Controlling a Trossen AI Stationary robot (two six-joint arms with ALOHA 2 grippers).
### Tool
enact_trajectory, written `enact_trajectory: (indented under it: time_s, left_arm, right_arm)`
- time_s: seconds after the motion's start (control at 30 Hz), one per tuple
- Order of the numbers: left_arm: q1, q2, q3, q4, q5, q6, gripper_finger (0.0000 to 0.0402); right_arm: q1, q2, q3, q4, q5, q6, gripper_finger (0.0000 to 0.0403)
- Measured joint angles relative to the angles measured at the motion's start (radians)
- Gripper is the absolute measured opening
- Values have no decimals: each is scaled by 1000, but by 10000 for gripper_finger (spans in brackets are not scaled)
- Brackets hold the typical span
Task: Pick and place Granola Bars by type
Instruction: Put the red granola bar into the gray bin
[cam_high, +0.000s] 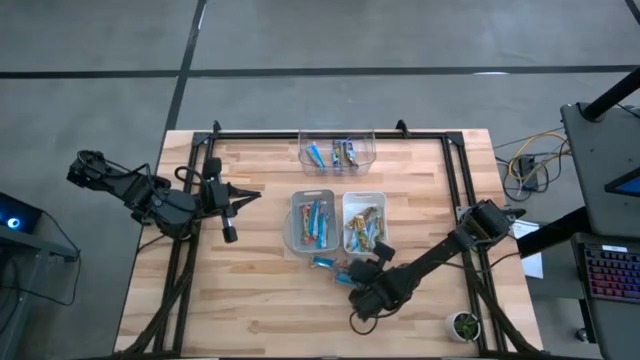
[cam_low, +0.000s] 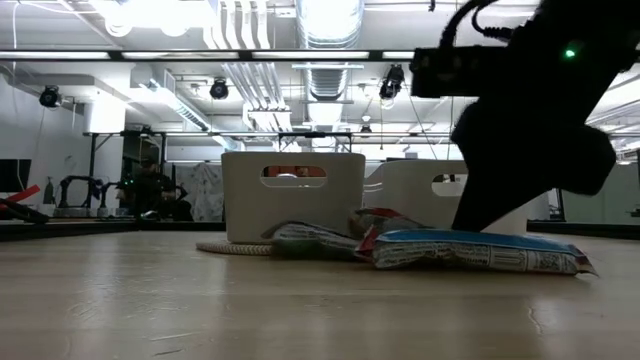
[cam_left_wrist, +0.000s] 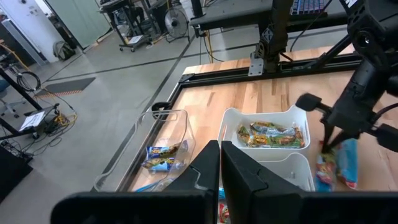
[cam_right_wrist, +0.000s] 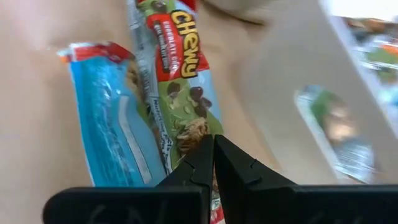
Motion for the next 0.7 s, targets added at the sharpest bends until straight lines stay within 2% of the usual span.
enact_trajectory:
  time_s: [0.13, 0.33, 0.6, 0.7]
  left_arm:
    - [0, 0, 0, 0, 0, 0, 0]
    - [0, 0, 0, 0, 0, 0, 0]
    - [0, 0, 0, 0, 0, 0, 0]
    - [0, 0, 0, 0, 0, 0, 0]
  right_arm:
    - [0, 0, -1, 62, -30, -24, 8]
    - [17, 0, 27, 84, -84, 24, 8]
    - [68, 0, 82, 159, -92, 30, 8]
    - [80, 0, 108, 124, -91, 53, 8]
